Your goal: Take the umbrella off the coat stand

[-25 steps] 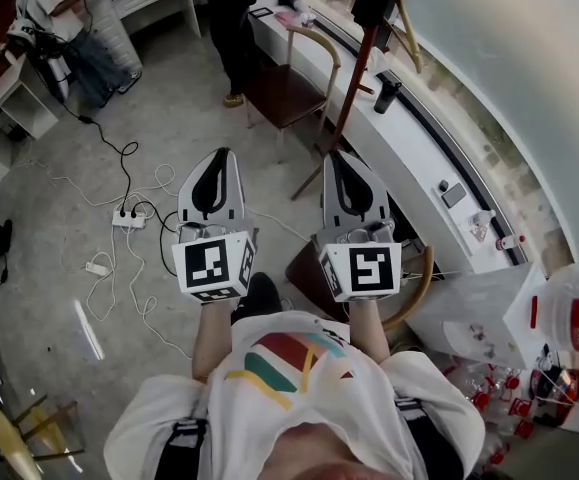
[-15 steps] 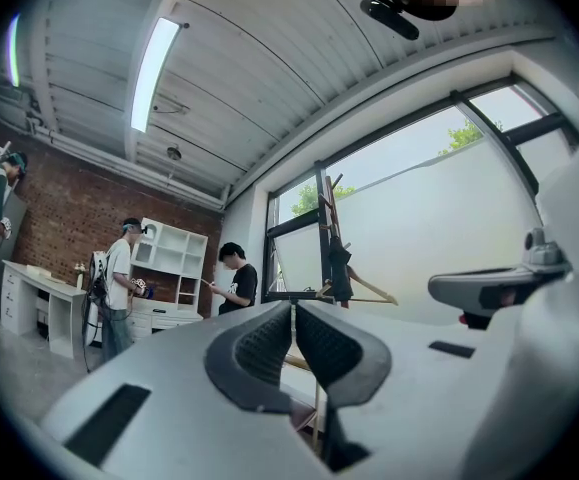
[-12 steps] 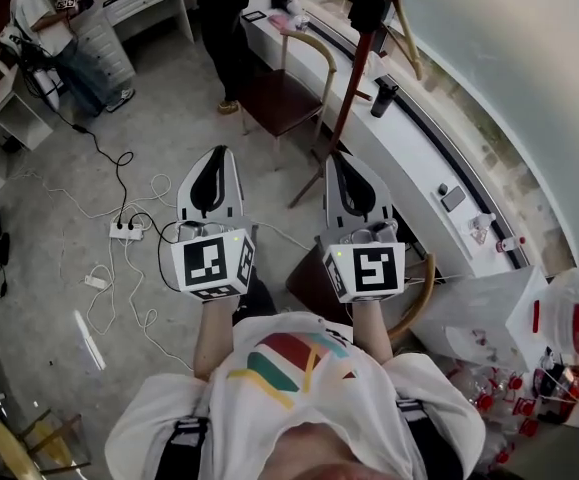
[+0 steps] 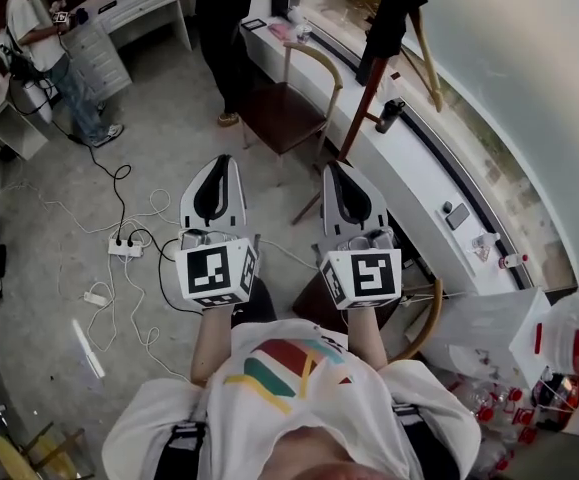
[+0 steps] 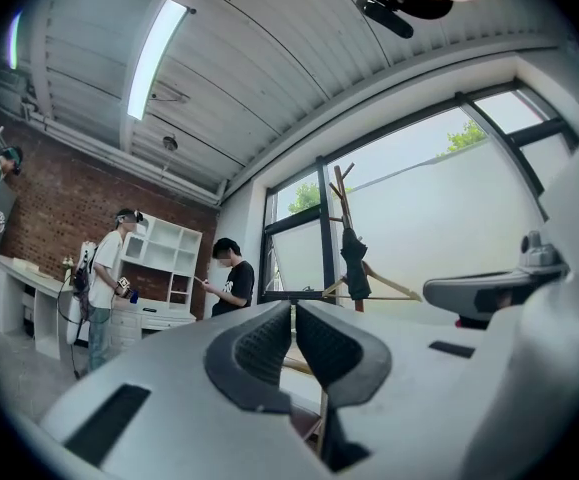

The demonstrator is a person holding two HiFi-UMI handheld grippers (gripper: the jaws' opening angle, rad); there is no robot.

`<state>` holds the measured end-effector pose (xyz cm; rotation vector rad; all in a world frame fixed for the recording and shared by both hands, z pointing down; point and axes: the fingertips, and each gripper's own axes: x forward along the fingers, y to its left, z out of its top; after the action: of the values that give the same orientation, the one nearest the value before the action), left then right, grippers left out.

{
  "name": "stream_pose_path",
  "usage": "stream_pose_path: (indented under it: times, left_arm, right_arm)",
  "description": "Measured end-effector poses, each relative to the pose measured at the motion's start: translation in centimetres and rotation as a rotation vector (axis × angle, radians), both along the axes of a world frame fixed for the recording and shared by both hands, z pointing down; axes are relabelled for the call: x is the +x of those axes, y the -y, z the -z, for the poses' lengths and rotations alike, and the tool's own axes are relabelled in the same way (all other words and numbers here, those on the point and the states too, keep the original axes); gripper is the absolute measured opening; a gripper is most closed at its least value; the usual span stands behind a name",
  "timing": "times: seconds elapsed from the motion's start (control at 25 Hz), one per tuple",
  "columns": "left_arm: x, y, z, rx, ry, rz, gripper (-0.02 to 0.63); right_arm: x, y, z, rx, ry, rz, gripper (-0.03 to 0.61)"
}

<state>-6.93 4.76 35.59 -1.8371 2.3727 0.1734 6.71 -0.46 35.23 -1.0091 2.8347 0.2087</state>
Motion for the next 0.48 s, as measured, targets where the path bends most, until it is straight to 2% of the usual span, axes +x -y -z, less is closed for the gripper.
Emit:
stream_pose_path:
  times: [0.24,0.48]
  left_arm:
    - [-4.6,5.3,1.0,0.0,0.037,-0.052,0.014]
    - [-9.2,10.8,3.4,0.031,0.06,-0.122,0.014]
  right_arm:
    - [-5.5,4.5,0.1,-0.019,0.025,-0.024,0.0]
    - [-9.6,9.6,2.4,0.002,0.061,-0.099,0.0]
